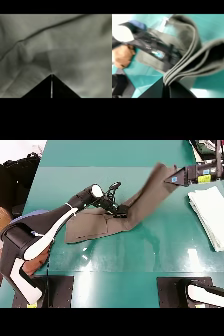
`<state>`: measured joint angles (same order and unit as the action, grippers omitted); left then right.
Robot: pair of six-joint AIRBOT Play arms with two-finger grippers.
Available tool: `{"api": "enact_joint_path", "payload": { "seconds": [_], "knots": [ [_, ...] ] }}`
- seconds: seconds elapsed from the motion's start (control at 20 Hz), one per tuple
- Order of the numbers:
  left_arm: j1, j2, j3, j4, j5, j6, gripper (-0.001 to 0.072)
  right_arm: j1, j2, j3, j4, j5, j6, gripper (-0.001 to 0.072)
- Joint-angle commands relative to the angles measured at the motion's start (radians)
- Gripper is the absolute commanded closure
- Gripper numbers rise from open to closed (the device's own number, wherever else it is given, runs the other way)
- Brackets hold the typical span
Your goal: Fold the shirts.
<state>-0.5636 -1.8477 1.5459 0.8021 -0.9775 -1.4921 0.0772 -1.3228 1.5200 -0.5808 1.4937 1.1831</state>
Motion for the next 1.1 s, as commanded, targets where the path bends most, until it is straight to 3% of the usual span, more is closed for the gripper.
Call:
{"api": "enact_joint_path", "payload": {
  "seconds": [0.0, 0.35, 0.8, 0.85, 0.95, 1.0, 1.05],
  "knots": [
    [-0.006, -0.009, 0.006, 0.048, -0.015, -0.003, 0.0682, 0.082, 0.005, 0.033, 0.041, -0.043, 0.005, 0.0699],
    [0.1, 0.115, 0.01, 0.169, -0.058, 0.0, 0.0681, 0.283, 0.004, 0.033, 0.039, -0.166, 0.002, 0.0699],
    [0.529, 0.557, 0.01, 0.39, -0.247, 0.045, 0.0681, 0.768, -0.21, 0.033, 0.039, -0.555, -0.026, 0.069],
    [0.568, 0.595, 0.01, 0.393, -0.251, 0.053, 0.0681, 0.817, -0.252, 0.033, 0.039, -0.603, -0.048, 0.0605],
    [0.626, 0.649, 0.01, 0.393, -0.251, 0.053, 0.0681, 0.901, -0.333, 0.034, 0.038, -0.672, -0.099, 0.0334],
    [0.645, 0.662, 0.01, 0.393, -0.253, 0.053, 0.0681, 0.923, -0.361, 0.034, 0.038, -0.669, -0.112, 0.0273],
    [0.658, 0.669, 0.01, 0.393, -0.261, 0.053, 0.0681, 0.928, -0.377, 0.033, 0.038, -0.631, -0.111, 0.0273]
  ]
}}
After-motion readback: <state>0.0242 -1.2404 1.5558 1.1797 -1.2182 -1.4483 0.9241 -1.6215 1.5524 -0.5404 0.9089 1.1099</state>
